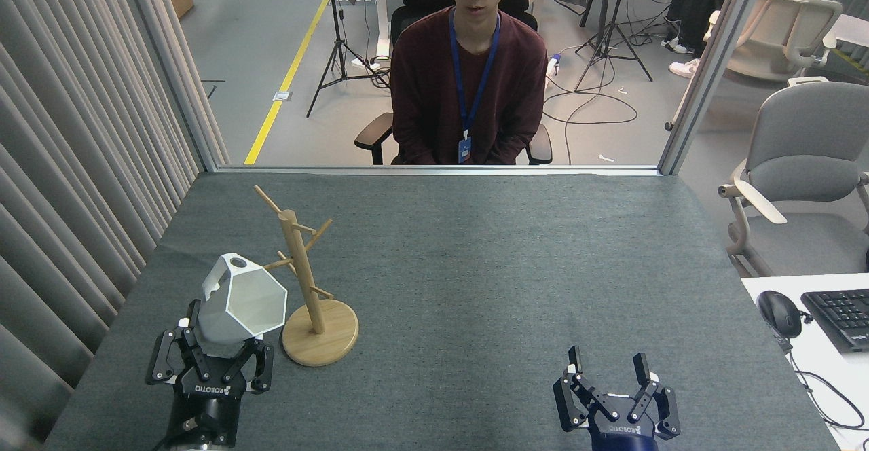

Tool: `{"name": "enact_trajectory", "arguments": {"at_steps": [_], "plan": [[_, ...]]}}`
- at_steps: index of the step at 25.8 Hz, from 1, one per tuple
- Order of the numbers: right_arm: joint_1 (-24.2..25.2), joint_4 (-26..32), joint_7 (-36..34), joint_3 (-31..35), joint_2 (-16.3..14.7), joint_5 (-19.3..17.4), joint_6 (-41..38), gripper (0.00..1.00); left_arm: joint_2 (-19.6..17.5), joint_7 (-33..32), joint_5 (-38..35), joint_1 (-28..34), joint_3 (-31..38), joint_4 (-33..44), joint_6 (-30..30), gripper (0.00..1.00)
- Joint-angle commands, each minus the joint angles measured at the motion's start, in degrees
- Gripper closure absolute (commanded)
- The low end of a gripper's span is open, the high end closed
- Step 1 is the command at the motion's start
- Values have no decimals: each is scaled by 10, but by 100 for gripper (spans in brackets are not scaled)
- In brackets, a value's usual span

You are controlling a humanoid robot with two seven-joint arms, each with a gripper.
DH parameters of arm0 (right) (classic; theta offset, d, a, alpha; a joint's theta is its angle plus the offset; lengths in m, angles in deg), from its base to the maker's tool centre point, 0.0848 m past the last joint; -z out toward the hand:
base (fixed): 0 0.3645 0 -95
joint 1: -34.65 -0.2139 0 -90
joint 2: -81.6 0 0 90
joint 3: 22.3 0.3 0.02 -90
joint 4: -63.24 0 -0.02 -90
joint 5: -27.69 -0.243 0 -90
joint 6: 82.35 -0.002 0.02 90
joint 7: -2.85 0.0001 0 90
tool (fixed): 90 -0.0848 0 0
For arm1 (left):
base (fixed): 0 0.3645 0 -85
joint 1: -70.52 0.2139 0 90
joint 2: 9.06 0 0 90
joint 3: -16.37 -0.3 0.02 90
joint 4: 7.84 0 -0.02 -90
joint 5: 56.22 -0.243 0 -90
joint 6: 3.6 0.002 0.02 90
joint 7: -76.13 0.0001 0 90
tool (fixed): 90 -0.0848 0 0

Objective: Hang cup on storage rack
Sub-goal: 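Carry the cup with the left gripper to a peg of the wooden stand, then hook the cup onto the peg and open the left gripper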

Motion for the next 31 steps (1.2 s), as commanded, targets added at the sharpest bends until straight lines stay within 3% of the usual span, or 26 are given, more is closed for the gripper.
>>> {"name": "enact_trajectory", "arguments": {"at_steps": [1, 17, 19, 23, 31], "plan": [[0, 0, 0, 0, 0, -1, 0, 2, 1, 0, -13, -16, -1, -19, 2, 49], [0, -3, 0, 0, 0, -2, -1, 2, 15, 0, -56, -81, -12, -133, 7, 47], [0, -3, -1, 0, 0, -3, -1, 2, 19, 1, -56, -83, -17, -136, 7, 40], [0, -3, -1, 1, 0, -4, -1, 2, 29, 21, -55, -82, -20, -142, 6, 1], [0, -3, -2, 2, 0, -5, -2, 2, 40, 31, -55, -75, -30, -146, 6, 1]]}}
